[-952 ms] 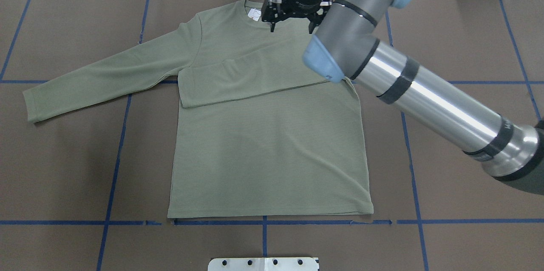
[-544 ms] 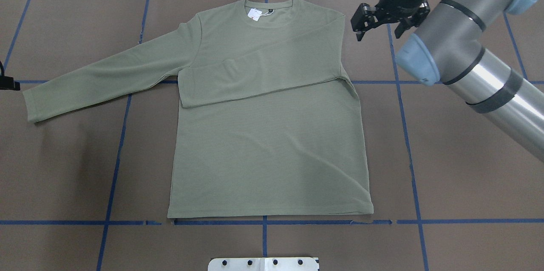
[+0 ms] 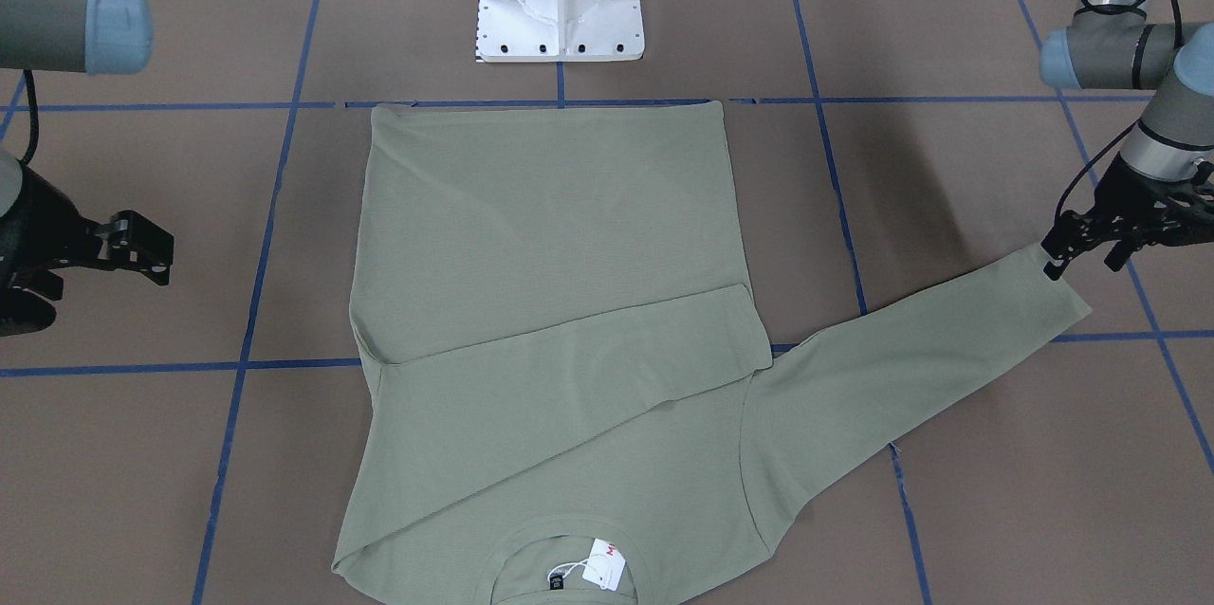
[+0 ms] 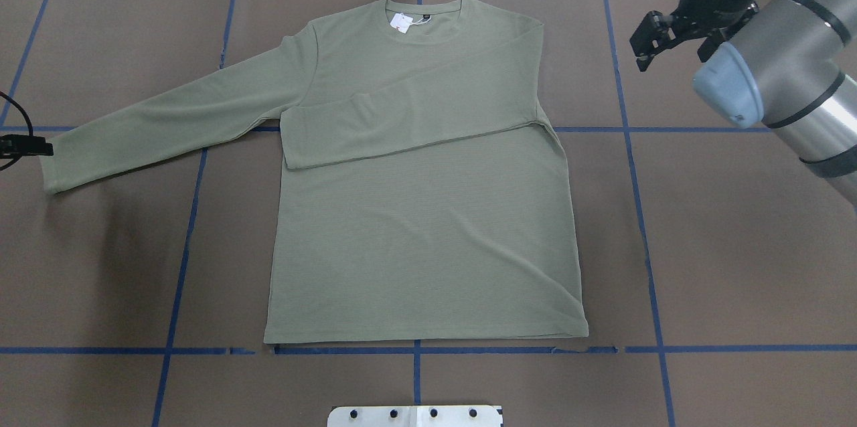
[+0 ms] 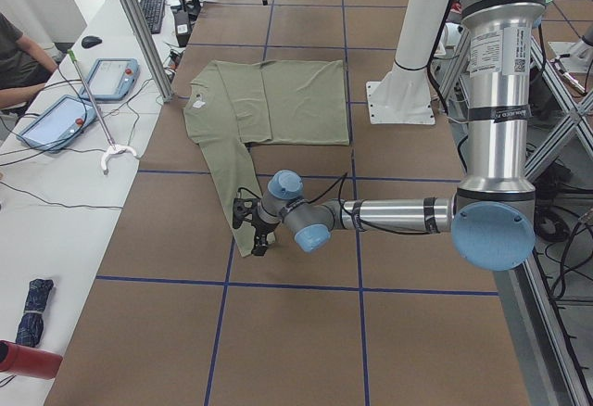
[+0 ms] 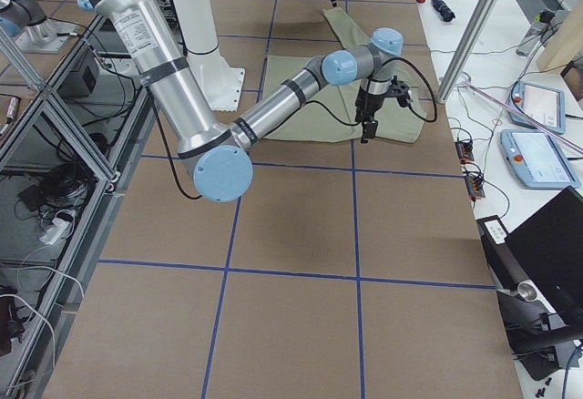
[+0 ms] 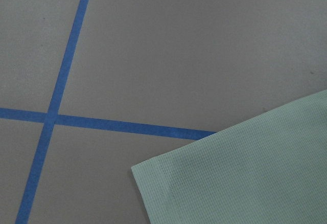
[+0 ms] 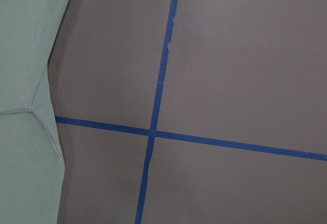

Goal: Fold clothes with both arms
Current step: 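Release the sleeve and withdraw the right gripper away from the shirt, then lower the left gripper onto the cuff of the other sleeve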

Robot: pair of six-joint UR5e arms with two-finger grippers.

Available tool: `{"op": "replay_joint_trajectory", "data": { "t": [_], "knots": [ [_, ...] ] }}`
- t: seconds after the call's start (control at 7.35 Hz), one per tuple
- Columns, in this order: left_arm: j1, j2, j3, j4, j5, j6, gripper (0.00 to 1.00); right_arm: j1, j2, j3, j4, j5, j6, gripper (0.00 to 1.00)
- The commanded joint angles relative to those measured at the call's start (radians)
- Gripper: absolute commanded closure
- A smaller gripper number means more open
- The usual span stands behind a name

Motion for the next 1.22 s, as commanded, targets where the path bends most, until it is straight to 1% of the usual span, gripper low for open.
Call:
{"op": "replay_joint_trajectory", "data": {
  "t": [0.0,0.41,1.09],
  "knots": [
    [0.005,-0.033,0.05,-0.004,0.001,-0.003,0.0,0.015,-0.03,0.021,0.002,0.009,-0.01,0.0],
    [0.019,-0.033,0.073,-0.004,0.001,-0.005,0.0,0.015,-0.033,0.038,0.002,0.007,0.0,0.0],
    [0.042,-0.033,0.072,-0.004,-0.002,-0.041,0.0,0.021,-0.032,0.044,0.002,0.004,0.0,0.0]
  ]
}}
